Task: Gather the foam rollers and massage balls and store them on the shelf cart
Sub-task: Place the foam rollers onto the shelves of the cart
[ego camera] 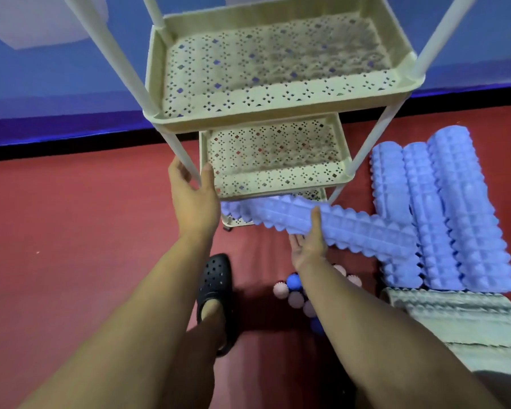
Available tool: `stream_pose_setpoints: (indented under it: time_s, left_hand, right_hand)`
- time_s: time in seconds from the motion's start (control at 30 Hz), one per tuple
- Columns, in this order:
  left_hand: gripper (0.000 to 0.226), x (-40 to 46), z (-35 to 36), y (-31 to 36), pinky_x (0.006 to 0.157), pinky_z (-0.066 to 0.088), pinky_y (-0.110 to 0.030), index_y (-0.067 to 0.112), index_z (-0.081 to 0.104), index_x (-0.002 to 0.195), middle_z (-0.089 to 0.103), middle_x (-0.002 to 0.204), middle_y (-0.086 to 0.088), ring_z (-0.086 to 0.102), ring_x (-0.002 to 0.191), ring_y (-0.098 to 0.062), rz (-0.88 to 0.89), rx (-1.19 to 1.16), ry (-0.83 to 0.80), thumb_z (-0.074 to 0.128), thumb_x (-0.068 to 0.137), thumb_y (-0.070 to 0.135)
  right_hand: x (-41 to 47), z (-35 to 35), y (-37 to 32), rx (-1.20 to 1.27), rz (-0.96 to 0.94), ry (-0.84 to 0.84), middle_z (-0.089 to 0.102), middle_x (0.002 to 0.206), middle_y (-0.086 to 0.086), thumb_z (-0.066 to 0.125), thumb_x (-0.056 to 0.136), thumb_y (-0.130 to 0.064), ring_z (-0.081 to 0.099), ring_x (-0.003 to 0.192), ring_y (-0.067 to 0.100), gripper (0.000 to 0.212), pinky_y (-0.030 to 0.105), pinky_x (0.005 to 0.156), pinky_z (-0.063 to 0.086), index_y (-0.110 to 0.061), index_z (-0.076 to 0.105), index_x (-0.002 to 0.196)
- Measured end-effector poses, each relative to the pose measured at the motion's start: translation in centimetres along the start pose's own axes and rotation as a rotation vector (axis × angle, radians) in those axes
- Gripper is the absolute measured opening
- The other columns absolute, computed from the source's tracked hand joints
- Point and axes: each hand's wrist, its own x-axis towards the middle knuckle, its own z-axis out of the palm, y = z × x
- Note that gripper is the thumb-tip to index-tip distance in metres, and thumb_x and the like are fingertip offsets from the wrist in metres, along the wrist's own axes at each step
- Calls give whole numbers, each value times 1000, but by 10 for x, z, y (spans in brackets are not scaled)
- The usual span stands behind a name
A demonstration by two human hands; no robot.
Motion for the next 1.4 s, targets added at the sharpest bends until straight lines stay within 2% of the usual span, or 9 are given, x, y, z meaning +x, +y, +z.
stream_pose_setpoints:
  time_s: [0.23,0.4,0.6,0.77,0.9,1.1,1.17,1.27,1.4]
  left_hand:
    - [32,16,-6,-5,88,43,-9,26,41,128,54,118,17,55,116,0,19,70,-22,60,102,26]
    - [34,19,0,-7,89,45,-11,19,42,128,53,108,19,54,104,5,70,121,23,60,100,27]
    - [41,20,4,-12,93,44,-16,21,39,135,50,118,15,53,115,-4,75,121,13,59,99,25]
    - [31,27,2,-14,97,47,-23,24,43,125,54,116,10,56,111,-7,72,122,0,58,99,29]
    - [23,28,6,-9,94,49,-29,35,39,112,49,105,17,53,99,-2,60,136,13,57,99,32]
    - [26,25,10,-8,96,50,-39,30,37,115,49,108,7,54,105,-18,42,125,17,56,98,31]
    - [29,23,11,-9,96,50,-39,29,37,119,48,106,9,54,106,-20,47,129,9,56,98,30]
    - [37,22,11,-10,90,46,-30,20,38,130,45,102,17,51,102,-15,68,139,2,57,99,28]
    - [43,19,14,-11,86,39,-21,19,35,136,47,109,15,50,104,-11,68,152,6,58,100,24]
  right_hand:
    - [32,27,23,83,95,-11,72,125,1,86,64,-58,68,115,20,80,32,78,59,-21,63,132]
    - [42,54,48,0,153,-17,67,132,0,87,68,-50,63,119,19,74,27,75,53,-22,62,132]
    - [49,61,63,-259,341,-42,47,147,-3,74,86,-54,49,135,24,74,34,98,46,-21,45,145]
    - [57,34,49,-484,274,-49,47,149,-2,75,82,-60,52,127,24,78,37,86,51,-24,47,145]
    - [57,1,32,-396,246,40,54,136,3,83,68,-66,60,116,27,91,40,84,61,-22,48,139]
    - [60,-40,3,-169,38,191,54,132,-2,89,70,-50,65,108,28,102,37,66,63,-38,21,145]
    - [63,-52,-2,-192,-34,170,54,136,-3,87,77,-42,64,114,27,96,37,68,63,-45,21,146]
    - [73,-60,-7,-267,-61,67,62,134,2,83,84,-36,64,117,30,67,34,68,63,-30,44,138]
    - [77,-59,-3,-254,-115,33,68,128,6,76,92,-27,70,110,29,52,32,70,63,-20,49,136]
